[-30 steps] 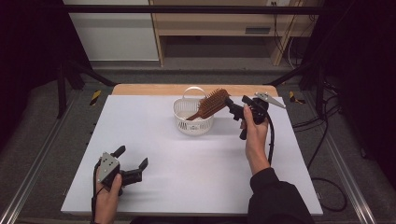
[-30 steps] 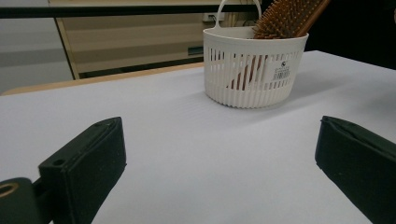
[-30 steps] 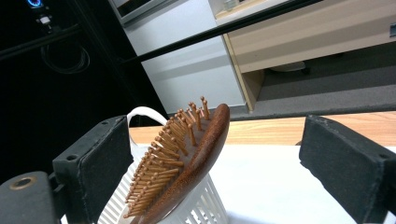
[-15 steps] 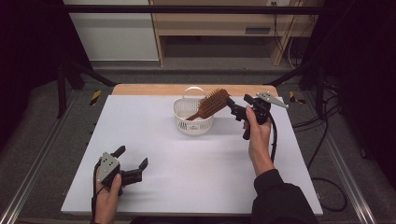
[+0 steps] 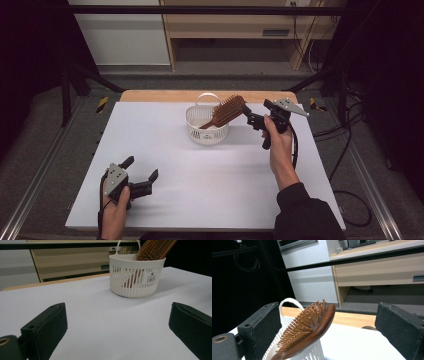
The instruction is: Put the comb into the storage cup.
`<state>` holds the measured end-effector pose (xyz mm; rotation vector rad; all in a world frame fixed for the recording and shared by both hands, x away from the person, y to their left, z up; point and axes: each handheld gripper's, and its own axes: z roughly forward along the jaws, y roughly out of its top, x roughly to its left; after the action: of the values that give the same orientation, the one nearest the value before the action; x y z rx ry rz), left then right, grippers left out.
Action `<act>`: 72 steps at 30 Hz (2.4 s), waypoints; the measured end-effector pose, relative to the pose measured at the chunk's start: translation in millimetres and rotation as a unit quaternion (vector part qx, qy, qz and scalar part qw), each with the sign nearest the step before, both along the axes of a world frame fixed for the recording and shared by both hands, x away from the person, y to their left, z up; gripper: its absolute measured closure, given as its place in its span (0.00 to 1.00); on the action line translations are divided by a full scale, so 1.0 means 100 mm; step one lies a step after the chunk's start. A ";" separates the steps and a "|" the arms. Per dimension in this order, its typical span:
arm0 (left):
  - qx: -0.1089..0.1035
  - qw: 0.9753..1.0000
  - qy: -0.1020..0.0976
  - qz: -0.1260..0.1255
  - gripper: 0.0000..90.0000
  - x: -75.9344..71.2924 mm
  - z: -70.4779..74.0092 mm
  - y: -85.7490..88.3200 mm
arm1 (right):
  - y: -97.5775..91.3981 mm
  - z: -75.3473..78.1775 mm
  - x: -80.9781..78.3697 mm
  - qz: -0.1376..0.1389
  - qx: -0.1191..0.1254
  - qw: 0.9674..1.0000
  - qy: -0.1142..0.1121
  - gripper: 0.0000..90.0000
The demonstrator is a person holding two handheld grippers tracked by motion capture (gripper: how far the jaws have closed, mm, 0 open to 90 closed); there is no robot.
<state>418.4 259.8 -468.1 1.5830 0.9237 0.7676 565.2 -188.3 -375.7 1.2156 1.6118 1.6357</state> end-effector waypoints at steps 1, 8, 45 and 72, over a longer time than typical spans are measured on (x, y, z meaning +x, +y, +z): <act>0.000 1.000 0.000 0.000 0.02 0.00 0.00 0.00 | 0.00 0.01 -0.01 0.000 -0.001 1.000 -0.003 0.07; 0.000 1.000 0.000 0.001 0.02 0.00 0.00 0.01 | 0.00 0.04 -0.04 0.001 -0.009 1.000 -0.012 0.06; -0.011 0.999 -0.010 0.038 0.02 -0.07 0.05 0.28 | -0.27 0.14 -0.47 0.026 -0.022 0.997 -0.065 0.03; -0.015 0.999 -0.014 0.049 0.02 -0.12 0.08 0.41 | -0.77 -0.23 -0.79 0.011 -0.036 0.998 -0.054 0.03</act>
<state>406.8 300.5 -460.2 1.5060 0.9938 0.8405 486.4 -265.3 -398.9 1.0592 1.6086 1.6129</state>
